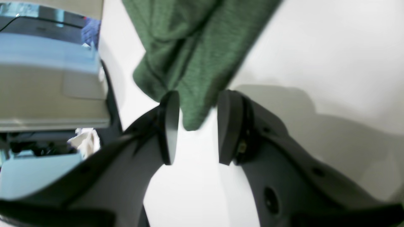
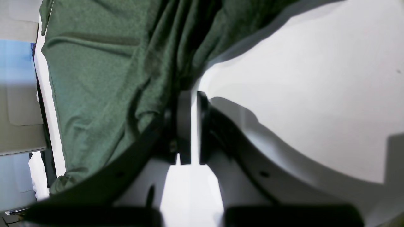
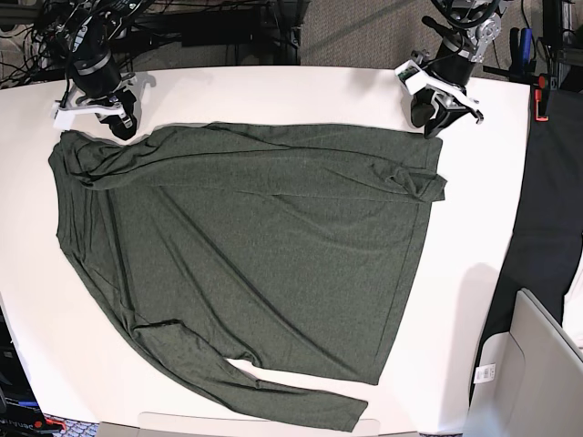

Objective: Fold the T-shirt properly
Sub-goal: 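Lower the collar edge and open both grippers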

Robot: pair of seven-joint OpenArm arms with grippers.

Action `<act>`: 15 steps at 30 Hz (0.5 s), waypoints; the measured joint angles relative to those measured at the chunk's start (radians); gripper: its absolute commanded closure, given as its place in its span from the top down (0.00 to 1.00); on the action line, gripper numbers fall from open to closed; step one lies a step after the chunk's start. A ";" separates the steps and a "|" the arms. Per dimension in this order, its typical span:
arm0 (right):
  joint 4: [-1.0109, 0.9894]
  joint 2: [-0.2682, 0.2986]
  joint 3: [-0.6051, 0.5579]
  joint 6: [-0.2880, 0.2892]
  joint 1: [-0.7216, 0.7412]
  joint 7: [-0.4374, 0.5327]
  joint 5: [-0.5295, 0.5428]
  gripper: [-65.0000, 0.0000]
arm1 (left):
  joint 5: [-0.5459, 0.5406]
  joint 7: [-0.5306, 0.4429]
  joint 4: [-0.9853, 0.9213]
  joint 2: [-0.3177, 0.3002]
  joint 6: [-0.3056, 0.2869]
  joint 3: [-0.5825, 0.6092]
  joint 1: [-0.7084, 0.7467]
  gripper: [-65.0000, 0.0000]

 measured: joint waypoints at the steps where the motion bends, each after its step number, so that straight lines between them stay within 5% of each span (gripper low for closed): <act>1: 0.000 0.000 0.002 0.000 0.000 0.000 0.001 0.03 | -0.003 0.001 0.000 0.001 0.002 0.000 0.002 0.31; 6: 0.000 0.000 0.003 0.000 0.002 0.000 0.000 0.03 | -0.182 0.014 0.106 0.000 0.010 -0.003 0.051 0.31; 15: 0.000 0.000 0.001 0.000 0.002 0.000 0.000 0.03 | -0.789 0.243 0.287 0.003 0.018 -0.024 0.051 0.31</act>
